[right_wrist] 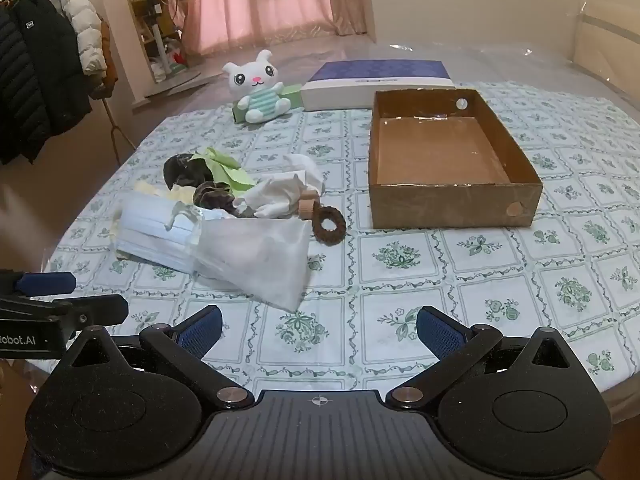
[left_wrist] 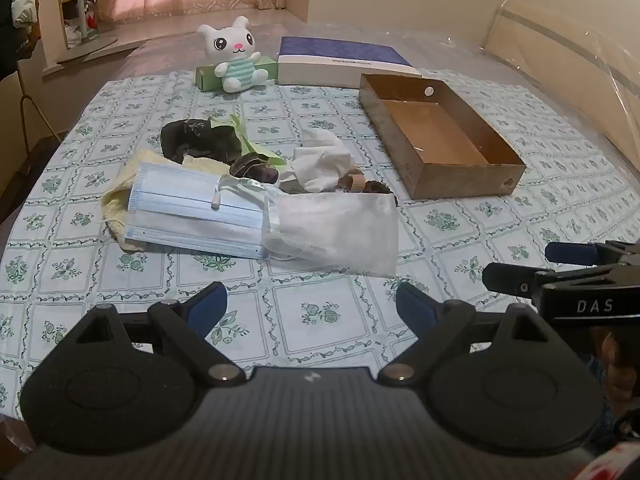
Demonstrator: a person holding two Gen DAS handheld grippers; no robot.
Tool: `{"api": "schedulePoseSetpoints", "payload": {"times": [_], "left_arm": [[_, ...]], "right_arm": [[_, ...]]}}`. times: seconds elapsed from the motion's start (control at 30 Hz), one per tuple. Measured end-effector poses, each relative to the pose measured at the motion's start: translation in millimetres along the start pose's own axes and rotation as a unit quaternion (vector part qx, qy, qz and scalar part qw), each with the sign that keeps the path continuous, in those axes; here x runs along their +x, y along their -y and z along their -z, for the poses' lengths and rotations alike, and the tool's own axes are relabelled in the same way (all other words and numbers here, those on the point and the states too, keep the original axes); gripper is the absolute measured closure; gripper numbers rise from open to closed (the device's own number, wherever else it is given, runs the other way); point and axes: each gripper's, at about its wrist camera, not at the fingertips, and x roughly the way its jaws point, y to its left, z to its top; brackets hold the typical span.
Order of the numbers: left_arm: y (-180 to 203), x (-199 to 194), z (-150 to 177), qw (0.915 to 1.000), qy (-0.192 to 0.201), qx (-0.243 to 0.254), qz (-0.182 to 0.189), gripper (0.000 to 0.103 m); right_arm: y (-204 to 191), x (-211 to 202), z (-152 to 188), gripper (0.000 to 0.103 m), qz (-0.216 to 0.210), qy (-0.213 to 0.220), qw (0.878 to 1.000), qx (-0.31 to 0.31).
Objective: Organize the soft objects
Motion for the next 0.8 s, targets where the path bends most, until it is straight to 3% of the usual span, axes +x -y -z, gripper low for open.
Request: {"api": "schedulePoseSetpoints", "payload": {"times": [0.8], "left_arm": [[-3.0,3.0,0.7,1.0000,-0.002,-0.005,-0.001,0.013]], "right_arm": [[-2.3,2.6,-1.8,0.000,-0.006,-0.001,1.000,0.001]]}}
